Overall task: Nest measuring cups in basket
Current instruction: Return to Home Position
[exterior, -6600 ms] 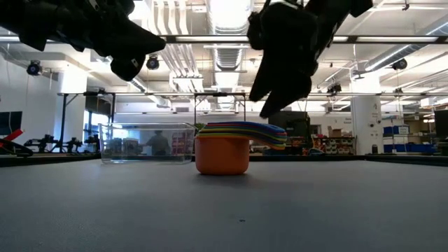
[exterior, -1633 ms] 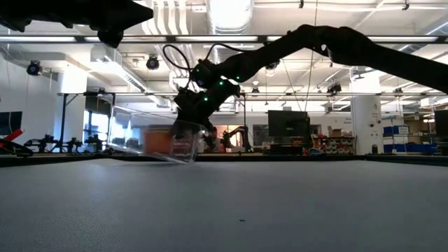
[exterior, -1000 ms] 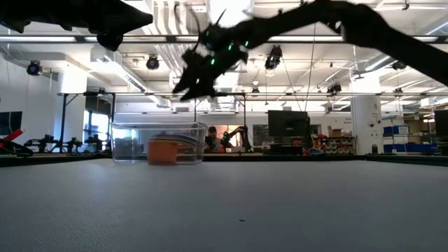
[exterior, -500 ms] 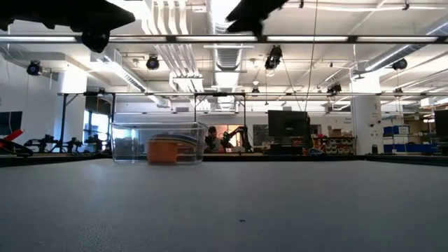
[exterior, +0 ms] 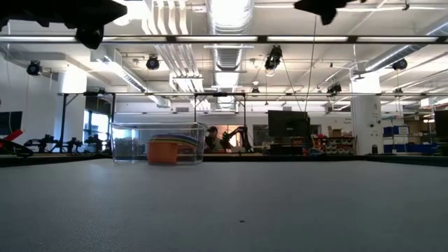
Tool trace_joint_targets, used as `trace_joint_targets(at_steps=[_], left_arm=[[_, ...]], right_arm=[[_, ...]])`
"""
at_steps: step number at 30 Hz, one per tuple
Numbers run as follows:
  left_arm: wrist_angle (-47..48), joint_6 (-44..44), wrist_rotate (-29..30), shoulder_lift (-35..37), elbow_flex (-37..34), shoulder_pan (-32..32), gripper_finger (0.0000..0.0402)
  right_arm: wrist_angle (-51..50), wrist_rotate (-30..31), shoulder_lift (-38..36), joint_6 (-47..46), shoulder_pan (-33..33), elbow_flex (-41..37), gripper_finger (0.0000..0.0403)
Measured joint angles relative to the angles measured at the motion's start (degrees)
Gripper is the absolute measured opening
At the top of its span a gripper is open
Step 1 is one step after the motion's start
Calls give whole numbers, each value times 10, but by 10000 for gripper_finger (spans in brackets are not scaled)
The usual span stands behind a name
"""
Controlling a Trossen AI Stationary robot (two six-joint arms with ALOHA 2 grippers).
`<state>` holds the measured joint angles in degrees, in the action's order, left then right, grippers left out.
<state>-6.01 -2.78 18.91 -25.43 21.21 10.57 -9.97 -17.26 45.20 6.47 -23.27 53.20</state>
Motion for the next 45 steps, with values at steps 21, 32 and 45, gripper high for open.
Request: trace_joint_targets(at_steps=[21, 32, 45], left_arm=[[165, -73, 1, 255, -8, 0, 0], [113, -94, -9, 252, -91, 0, 0], [57, -95, 2, 253, -165, 0, 0]], right_arm=[[-51, -7, -321, -138, 0, -193, 182], [-121, -22, -447, -173, 1, -256, 182], [127, -12, -451, -178, 2, -394, 182]])
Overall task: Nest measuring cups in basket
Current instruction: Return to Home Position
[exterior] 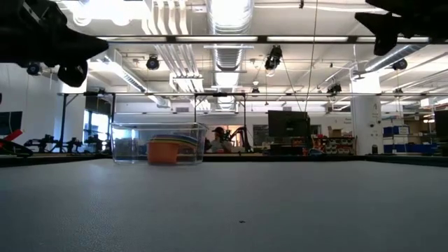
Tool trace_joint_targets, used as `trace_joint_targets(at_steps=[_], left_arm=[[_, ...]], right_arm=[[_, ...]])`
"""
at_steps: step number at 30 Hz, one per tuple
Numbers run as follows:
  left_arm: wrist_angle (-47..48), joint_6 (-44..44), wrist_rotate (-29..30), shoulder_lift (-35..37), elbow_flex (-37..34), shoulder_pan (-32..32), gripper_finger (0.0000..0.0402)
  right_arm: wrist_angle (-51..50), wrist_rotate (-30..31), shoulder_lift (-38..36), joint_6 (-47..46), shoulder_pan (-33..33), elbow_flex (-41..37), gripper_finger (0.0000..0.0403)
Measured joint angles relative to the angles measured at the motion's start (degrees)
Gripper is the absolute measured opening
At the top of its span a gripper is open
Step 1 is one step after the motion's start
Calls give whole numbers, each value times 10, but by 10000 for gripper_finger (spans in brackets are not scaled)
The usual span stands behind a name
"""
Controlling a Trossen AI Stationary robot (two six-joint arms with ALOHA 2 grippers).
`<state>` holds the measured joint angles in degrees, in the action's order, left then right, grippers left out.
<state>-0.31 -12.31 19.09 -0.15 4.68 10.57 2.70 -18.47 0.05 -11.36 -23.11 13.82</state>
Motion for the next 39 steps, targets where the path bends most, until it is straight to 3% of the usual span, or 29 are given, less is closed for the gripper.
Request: trace_joint_targets(at_steps=[12, 26, 39], left_arm=[[-57, 9, -1, 1, -41, 0, 0], [-45, 33, -1, 1, -41, 0, 0], [-43, 30, -1, 0, -41, 0, 0]], right_arm=[[36, 4, -1, 49, 0, -97, 182], [40, 215, -1, 128, 0, -130, 182], [13, 216, 9, 122, 0, -131, 182]])
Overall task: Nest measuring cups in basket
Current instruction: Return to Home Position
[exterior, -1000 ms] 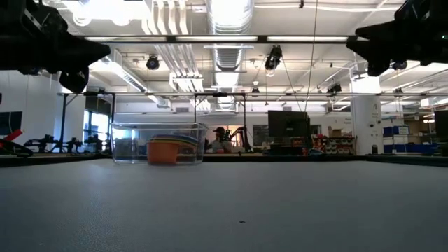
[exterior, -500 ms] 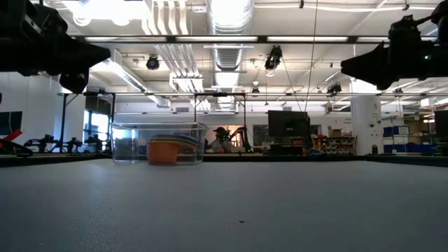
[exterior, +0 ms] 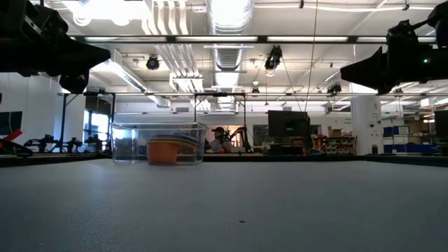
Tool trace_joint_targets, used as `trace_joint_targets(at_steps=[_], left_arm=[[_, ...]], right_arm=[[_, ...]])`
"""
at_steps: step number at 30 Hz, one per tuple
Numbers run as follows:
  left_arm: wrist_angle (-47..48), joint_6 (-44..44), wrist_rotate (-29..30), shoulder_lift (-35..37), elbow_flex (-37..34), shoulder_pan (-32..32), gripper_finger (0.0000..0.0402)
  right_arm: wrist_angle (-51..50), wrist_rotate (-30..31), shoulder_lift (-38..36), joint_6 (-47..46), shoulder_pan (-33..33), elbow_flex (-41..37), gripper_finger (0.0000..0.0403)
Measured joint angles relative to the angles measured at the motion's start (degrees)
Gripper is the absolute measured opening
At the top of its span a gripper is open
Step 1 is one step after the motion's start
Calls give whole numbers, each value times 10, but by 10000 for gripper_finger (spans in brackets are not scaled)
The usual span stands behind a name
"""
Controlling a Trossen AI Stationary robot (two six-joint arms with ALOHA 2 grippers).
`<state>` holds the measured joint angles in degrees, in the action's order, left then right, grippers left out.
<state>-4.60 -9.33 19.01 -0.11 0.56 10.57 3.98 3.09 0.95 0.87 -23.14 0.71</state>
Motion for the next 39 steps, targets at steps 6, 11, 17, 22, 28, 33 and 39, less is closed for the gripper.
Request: trace_joint_targets(at_steps=[6, 11, 17, 22, 28, 33, 39], left_arm=[[0, -3, 0, -3, 1, 0, 0], [-3, -4, 0, -4, 6, 0, 0], [-1, -4, 0, -4, 6, 0, 0], [-1, -4, 0, -4, 7, 0, 0], [-1, -4, 0, -4, 7, 0, 0], [-1, -4, 0, -4, 8, 0, 0], [-1, -4, 0, -4, 8, 0, 0]], right_arm=[[-8, -1, 7, -11, 0, 0, 182], [-17, -1, 7, -24, 0, 0, 182], [-23, -1, 7, -44, 0, -1, 182], [-22, -1, 7, -104, 0, -1, 182], [-21, 0, 7, -108, 0, -1, 182], [-21, 0, 7, -108, 0, -1, 182], [-21, 0, 7, -108, 0, -1, 183]])
